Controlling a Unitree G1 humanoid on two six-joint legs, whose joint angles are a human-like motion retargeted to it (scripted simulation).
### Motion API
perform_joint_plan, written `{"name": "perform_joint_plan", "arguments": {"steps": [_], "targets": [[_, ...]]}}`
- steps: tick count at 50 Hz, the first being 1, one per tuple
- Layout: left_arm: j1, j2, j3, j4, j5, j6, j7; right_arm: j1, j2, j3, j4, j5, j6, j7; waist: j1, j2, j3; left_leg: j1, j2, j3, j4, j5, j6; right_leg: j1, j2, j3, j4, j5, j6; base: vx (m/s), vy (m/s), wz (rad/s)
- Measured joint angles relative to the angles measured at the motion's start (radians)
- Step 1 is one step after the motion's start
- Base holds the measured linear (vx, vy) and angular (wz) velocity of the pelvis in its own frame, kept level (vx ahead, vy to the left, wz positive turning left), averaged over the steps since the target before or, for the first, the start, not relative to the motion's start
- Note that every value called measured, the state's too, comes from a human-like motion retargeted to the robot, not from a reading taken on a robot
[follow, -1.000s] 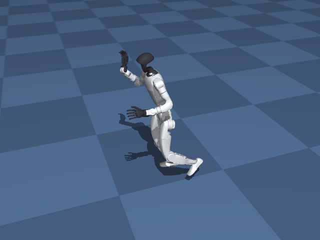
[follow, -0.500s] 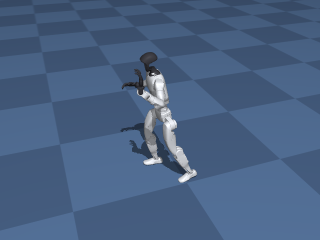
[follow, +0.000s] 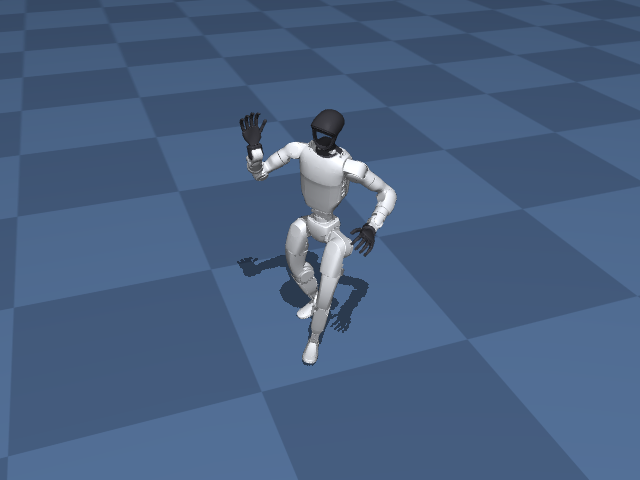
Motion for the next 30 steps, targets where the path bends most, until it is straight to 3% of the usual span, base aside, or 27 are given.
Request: {"name": "perform_joint_plan", "arguments": {"steps": [3,5,7,10,12,15,20,24,27,28,30], "targets": [[0.082,-0.077,0.159,0.075,0.032,0.043,-0.017,-0.154,0.097,0.311,-0.001,-0.051,0.016,0.131,-0.014,0.080,-0.015,0.077,0.013,0.136,-0.268,0.234,-0.041,0.030,0.157,0.188,0.150,0.047,0.035,0.95,-0.01,0.79],[0.035,-0.174,0.196,0.068,-0.106,0.003,0.018,-0.221,0.192,0.473,-0.005,-0.048,0.003,0.202,-0.035,0.123,-0.016,0.102,0.029,0.197,-0.308,0.256,-0.030,-0.019,0.199,0.214,0.371,-0.023,0.037,0.82,-0.03,1.13],[-0.069,-0.197,0.211,0.083,-0.062,0.054,0.034,-0.237,0.262,0.574,-0.016,-0.090,0.007,0.270,-0.060,0.130,-0.001,0.113,0.031,0.181,-0.240,0.070,0.032,-0.102,0.135,0.158,0.646,-0.134,0.010,0.71,-0.03,1.76],[-0.372,-0.267,0.142,0.091,-0.069,0.057,0.123,-0.137,0.325,0.644,-0.016,-0.179,-0.004,0.322,-0.093,0.076,0.073,0.043,0.023,0.014,0.081,-0.204,0.115,-0.202,-0.019,0.130,0.987,-0.325,-0.036,0.62,-0.08,2.90],[-0.562,-0.338,0.091,0.113,-0.048,0.084,0.137,0.019,0.342,0.655,0.039,-0.216,-0.001,0.356,-0.100,0.064,0.140,-0.009,0.021,-0.102,0.288,-0.282,0.105,-0.251,-0.042,0.151,1.103,-0.436,-0.053,0.55,-0.10,3.67],[-0.712,-0.419,0.076,0.080,0.010,0.112,0.161,0.282,0.321,0.601,0.116,-0.191,-0.017,0.398,-0.119,0.112,0.219,0.002,-0.012,-0.289,0.363,-0.318,0.039,-0.328,-0.009,0.169,1.138,-0.545,-0.070,0.53,-0.05,3.68],[-0.648,-0.203,0.377,-0.066,0.104,0.129,0.222,0.853,0.225,0.246,0.071,-0.210,-0.051,0.383,-0.239,0.216,0.232,0.172,-0.058,-0.622,0.131,-0.183,-0.040,-0.379,0.014,0.086,0.821,-0.541,-0.125,0.56,-0.06,3.65],[-0.736,0.081,0.555,-0.047,0.140,0.228,0.305,1.216,0.239,-0.035,0.136,-0.198,0.001,0.375,-0.334,0.245,0.171,0.253,-0.064,-0.814,-0.001,-0.012,-0.125,-0.329,0.038,0.039,0.291,-0.407,-0.045,0.60,-0.17,3.72],[-0.884,0.221,0.452,-0.070,0.208,0.261,0.294,1.344,0.222,-0.164,0.221,-0.205,0.045,0.354,-0.420,0.227,0.133,0.258,-0.085,-0.819,0.054,0.067,-0.187,-0.258,0.013,0.048,-0.094,-0.325,0.009,0.56,-0.26,3.92],[-0.945,0.223,0.373,-0.103,0.213,0.256,0.275,1.341,0.215,-0.196,0.250,-0.205,0.073,0.328,-0.438,0.218,0.129,0.263,-0.089,-0.784,0.067,0.081,-0.160,-0.246,-0.001,0.062,-0.176,-0.316,0.025,0.51,-0.31,3.71],[-1.053,0.176,0.178,-0.166,0.275,0.215,0.179,1.306,0.201,-0.272,0.302,-0.175,0.090,0.270,-0.469,0.208,0.131,0.197,-0.070,-0.669,0.268,0.077,-0.179,-0.219,-0.029,0.084,-0.253,-0.333,0.019,0.45,-0.33,3.48]]}}
